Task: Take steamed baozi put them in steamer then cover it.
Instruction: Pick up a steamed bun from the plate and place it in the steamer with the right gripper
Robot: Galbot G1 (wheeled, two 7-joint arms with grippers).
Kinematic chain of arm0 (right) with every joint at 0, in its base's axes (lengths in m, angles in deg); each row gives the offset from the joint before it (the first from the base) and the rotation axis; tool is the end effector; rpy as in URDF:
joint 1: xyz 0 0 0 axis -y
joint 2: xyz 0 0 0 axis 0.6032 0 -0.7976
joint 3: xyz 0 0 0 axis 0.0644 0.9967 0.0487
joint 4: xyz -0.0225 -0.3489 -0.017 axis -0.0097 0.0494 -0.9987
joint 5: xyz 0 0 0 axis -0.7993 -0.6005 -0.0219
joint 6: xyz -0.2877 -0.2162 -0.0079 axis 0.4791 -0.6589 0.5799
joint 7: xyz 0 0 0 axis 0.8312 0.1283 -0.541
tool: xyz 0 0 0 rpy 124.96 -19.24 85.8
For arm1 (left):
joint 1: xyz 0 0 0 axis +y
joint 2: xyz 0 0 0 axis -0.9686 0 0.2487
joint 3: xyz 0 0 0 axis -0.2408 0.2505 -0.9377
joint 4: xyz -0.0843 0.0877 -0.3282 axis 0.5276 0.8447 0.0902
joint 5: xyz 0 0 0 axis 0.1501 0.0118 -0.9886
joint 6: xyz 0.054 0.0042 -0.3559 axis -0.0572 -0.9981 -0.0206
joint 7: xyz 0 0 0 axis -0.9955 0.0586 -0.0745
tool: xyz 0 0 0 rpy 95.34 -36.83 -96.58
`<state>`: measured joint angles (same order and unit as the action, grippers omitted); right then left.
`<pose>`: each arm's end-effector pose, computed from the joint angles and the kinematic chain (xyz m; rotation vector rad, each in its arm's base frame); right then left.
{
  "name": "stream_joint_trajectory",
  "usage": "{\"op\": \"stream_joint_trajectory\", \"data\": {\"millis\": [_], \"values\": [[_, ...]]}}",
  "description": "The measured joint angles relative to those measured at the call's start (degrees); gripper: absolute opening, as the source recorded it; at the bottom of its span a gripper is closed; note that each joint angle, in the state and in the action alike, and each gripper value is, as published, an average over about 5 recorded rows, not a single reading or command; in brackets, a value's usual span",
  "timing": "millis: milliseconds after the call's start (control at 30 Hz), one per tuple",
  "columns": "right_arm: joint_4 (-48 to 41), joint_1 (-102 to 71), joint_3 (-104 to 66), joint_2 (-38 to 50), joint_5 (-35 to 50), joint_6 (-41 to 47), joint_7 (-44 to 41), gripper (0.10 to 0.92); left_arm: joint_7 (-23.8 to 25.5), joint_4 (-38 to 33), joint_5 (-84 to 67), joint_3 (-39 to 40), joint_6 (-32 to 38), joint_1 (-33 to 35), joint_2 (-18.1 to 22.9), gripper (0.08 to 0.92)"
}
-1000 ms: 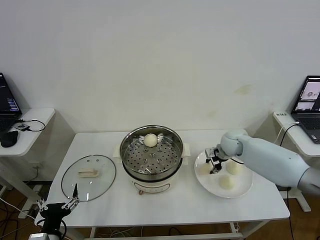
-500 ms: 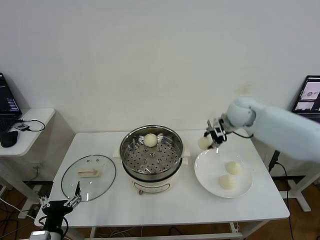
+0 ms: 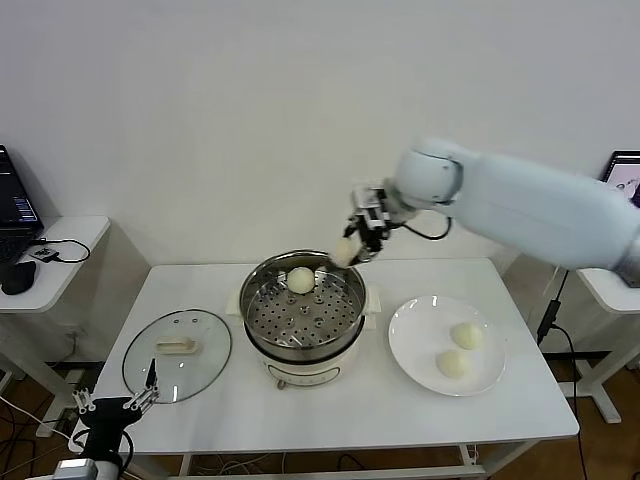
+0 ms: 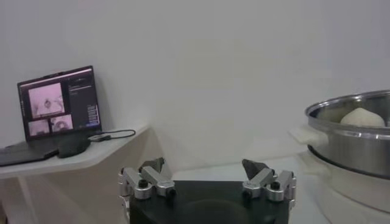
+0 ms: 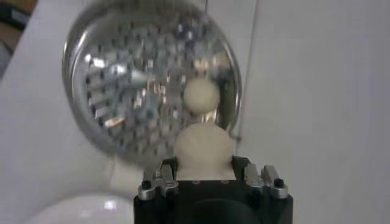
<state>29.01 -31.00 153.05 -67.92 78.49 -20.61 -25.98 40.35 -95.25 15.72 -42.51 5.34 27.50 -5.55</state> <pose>0.5371 0.1194 -0.0091 1.4830 -1.5944 1.5762 0.1372 0.1206 -0.2925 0.2854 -3.0178 -0.2994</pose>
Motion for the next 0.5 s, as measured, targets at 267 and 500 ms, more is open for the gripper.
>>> {"op": "stream_joint_trajectory", "data": {"millis": [267,500], "values": [[-5.0,-3.9,1.1,-8.4,1.6,3.3,1.8,0.568,-0.1,-1.0,0.0,-0.7,0.0,0.8,0.9,0.823],[-9.0,-7.3,0.8,-13.6,1.7,5.0,3.2,0.569,-0.2,-1.9,0.0,-0.8,0.0,1.2,1.3,0.823]]}}
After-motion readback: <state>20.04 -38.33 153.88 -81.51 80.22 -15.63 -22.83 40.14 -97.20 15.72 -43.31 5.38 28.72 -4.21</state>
